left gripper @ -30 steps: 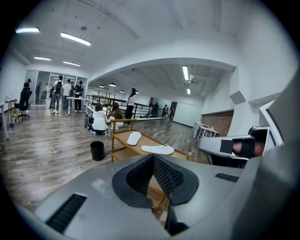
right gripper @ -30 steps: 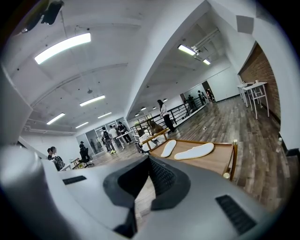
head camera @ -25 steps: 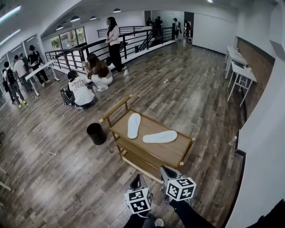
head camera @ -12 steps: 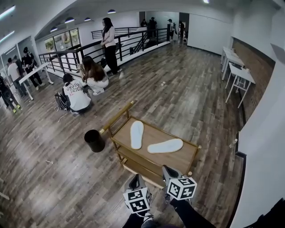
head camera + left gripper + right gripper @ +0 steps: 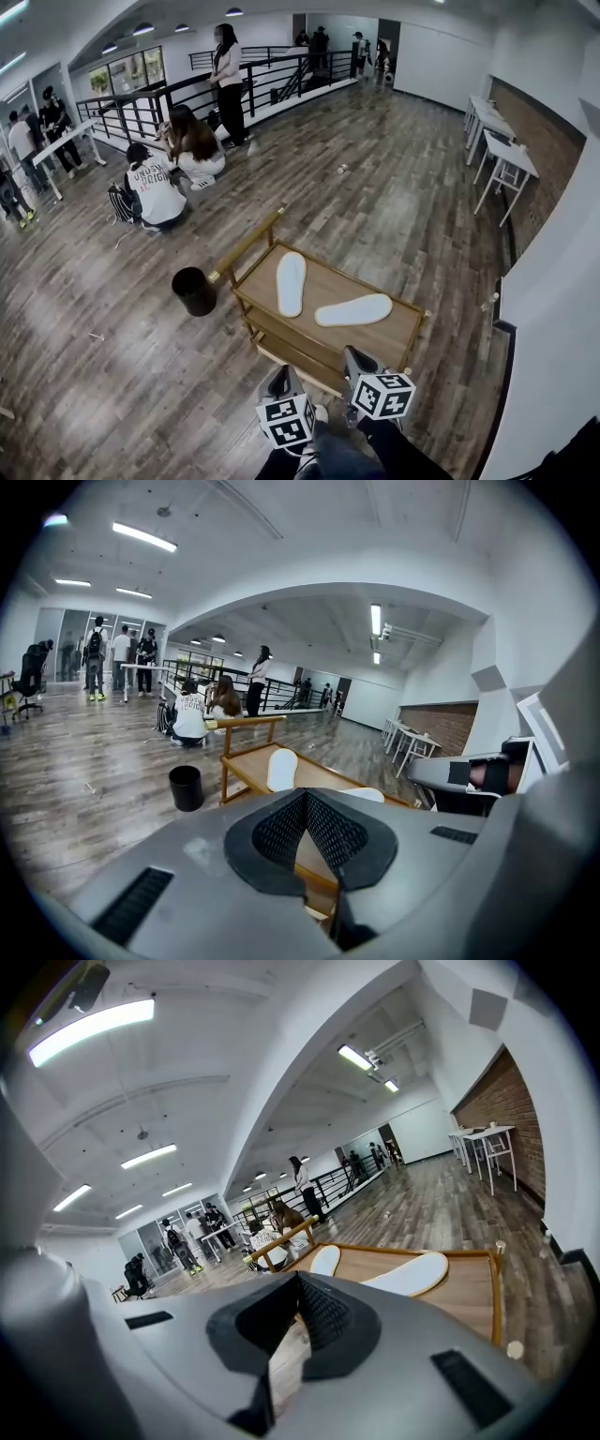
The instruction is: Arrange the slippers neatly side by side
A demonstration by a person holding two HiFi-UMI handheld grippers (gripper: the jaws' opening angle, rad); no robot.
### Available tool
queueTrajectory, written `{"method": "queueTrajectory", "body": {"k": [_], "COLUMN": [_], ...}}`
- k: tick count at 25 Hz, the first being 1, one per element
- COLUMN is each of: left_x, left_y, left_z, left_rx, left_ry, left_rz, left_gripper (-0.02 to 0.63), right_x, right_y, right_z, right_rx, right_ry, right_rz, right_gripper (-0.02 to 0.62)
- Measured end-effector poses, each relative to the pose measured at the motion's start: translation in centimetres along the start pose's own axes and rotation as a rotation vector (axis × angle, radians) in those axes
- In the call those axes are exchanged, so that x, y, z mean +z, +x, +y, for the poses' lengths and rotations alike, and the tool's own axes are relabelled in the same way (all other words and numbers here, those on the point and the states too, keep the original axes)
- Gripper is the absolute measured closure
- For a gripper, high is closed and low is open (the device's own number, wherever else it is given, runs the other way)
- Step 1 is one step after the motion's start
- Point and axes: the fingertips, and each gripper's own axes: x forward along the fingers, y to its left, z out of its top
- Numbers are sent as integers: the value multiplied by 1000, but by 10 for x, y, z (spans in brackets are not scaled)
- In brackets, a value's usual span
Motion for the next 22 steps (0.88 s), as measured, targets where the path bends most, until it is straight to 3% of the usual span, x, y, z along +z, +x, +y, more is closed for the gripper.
{"method": "queueTrajectory", "body": {"k": [5, 10, 22], "left_x": [12, 37, 102], "left_y": [37, 92, 219], "left_z": [14, 14, -3], "left_rx": [6, -21, -107], "left_ry": [4, 58, 149], "left_rz": [18, 48, 83], "left_gripper": [607, 607, 607], "right_x": [14, 23, 61], "right_y": [37, 83, 162], "right_z": [-8, -28, -97], "right_rx": [-1, -28, -163], "right_ry": [30, 60, 131], "right_rz": [-27, 0, 2], "right_gripper": [598, 598, 598]}}
